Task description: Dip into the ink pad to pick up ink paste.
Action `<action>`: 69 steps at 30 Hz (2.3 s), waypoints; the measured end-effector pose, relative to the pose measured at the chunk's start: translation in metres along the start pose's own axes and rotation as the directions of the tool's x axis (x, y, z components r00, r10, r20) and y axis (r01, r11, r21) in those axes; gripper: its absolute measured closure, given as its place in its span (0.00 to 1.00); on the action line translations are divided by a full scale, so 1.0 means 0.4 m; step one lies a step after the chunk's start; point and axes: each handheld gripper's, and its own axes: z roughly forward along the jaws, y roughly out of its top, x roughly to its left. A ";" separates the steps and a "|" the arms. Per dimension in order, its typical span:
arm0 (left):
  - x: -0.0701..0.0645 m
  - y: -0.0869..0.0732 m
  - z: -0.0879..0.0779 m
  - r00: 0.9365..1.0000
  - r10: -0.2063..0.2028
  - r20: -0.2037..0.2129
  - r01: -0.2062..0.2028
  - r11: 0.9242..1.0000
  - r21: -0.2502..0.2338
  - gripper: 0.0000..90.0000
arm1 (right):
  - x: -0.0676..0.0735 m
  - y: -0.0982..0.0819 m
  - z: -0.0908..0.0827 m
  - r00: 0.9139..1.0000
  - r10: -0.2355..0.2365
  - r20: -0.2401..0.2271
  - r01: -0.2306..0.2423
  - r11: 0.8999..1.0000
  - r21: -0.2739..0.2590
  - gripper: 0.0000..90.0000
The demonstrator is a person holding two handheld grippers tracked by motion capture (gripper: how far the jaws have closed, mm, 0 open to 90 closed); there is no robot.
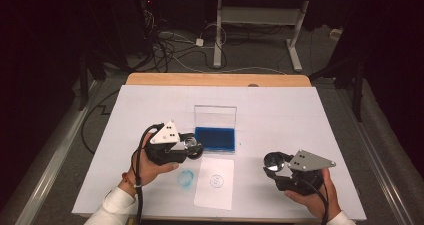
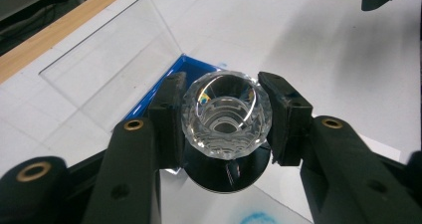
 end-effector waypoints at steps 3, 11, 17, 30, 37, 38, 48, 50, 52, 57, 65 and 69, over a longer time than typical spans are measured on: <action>0.005 0.019 0.014 1.000 0.006 0.012 -0.006 1.000 0.000 0.61 | -0.015 -0.002 -0.013 1.000 0.017 0.016 -0.017 1.000 -0.014 0.43; 0.027 0.050 0.052 1.000 -0.005 0.014 0.004 1.000 0.025 0.61 | -0.017 0.000 -0.011 1.000 0.009 0.025 -0.009 1.000 -0.011 0.43; 0.046 0.071 0.085 1.000 0.003 0.013 -0.004 0.998 0.063 0.61 | -0.015 -0.002 -0.001 1.000 0.010 0.012 -0.010 1.000 -0.002 0.43; 0.084 0.115 0.115 0.999 -0.043 0.011 0.042 0.996 0.078 0.61 | -0.011 -0.011 -0.001 1.000 0.008 0.007 -0.008 1.000 0.013 0.43; 0.100 0.133 0.114 0.998 -0.054 -0.005 0.055 0.995 0.086 0.61 | -0.009 -0.012 0.003 1.000 0.006 -0.002 -0.006 1.000 0.023 0.43; 0.102 0.134 0.115 0.999 -0.054 0.000 0.054 0.995 0.087 0.61 | -0.009 -0.012 0.004 1.000 0.006 -0.001 -0.006 1.000 0.023 0.43; 0.124 0.138 0.127 0.998 -0.055 -0.017 0.057 0.993 0.103 0.61 | -0.009 -0.011 0.008 1.000 0.009 -0.008 -0.008 1.000 0.028 0.43; 0.128 0.135 0.131 0.998 -0.061 -0.017 0.063 0.992 0.106 0.61 | -0.010 -0.012 0.008 1.000 0.005 -0.007 -0.005 1.000 0.028 0.43; 0.131 0.130 0.138 0.997 -0.077 -0.018 0.079 0.991 0.104 0.61 | -0.010 -0.012 0.007 1.000 0.005 -0.005 -0.005 1.000 0.029 0.43; 0.135 0.120 0.158 0.996 -0.091 -0.005 0.091 0.989 0.115 0.61 | -0.008 -0.013 0.006 1.000 -0.003 -0.010 0.004 1.000 0.031 0.43; 0.143 0.093 0.194 0.995 -0.098 -0.034 0.102 0.982 0.159 0.61 | -0.007 -0.015 0.005 1.000 -0.003 -0.012 0.004 0.999 0.032 0.43; 0.146 0.072 0.206 0.993 -0.110 -0.037 0.115 0.978 0.171 0.61 | -0.007 -0.016 0.005 1.000 -0.003 -0.011 0.004 0.999 0.033 0.43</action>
